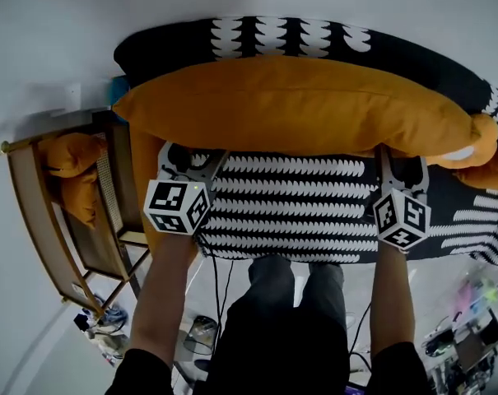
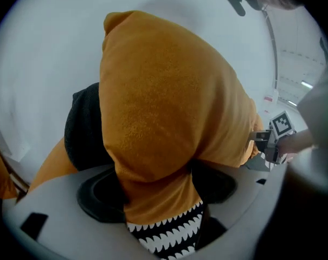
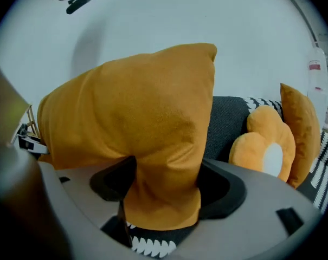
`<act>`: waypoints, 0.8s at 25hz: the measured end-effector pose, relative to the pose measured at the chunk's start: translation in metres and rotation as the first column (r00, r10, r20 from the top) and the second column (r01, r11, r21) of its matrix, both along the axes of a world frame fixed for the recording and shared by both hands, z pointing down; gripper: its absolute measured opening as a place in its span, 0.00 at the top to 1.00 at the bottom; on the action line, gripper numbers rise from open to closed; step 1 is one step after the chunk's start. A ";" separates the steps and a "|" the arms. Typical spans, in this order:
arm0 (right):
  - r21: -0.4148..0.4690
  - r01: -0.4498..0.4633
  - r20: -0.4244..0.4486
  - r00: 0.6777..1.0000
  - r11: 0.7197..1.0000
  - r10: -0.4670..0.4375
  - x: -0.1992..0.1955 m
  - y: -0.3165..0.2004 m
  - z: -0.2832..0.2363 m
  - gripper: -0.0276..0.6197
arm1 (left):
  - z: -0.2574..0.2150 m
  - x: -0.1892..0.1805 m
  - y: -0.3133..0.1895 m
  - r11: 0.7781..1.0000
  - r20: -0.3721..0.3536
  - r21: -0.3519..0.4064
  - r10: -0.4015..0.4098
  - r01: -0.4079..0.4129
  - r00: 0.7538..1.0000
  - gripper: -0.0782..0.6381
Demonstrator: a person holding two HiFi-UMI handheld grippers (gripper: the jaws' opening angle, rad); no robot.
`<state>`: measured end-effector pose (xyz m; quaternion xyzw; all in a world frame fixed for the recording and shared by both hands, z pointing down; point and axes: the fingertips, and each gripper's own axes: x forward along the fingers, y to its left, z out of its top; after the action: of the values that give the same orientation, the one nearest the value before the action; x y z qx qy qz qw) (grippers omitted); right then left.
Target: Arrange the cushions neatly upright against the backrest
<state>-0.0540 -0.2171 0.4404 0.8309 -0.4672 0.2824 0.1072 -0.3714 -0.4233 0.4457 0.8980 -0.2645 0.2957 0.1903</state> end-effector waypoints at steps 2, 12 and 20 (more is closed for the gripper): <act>-0.008 0.001 -0.007 1.000 1.000 -0.001 -0.002 0.000 0.000 0.41 | 0.002 -0.004 0.002 1.000 -0.002 -0.004 -0.018 0.018 1.000 0.37; 0.023 -0.073 -0.026 0.997 0.997 0.073 -0.009 0.035 -0.029 0.37 | -0.026 -0.036 0.020 0.995 -0.036 0.034 -0.088 0.089 0.995 0.35; 0.111 0.018 -0.079 0.997 0.994 -0.010 -0.059 0.077 -0.142 0.51 | -0.145 -0.034 0.090 0.993 -0.140 0.115 -0.013 0.030 0.990 0.41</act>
<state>-0.1134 -0.1396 0.2986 0.8428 -0.4835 0.2225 0.0809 -0.4052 -0.3335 0.3012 0.9231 -0.2772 0.2144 0.1585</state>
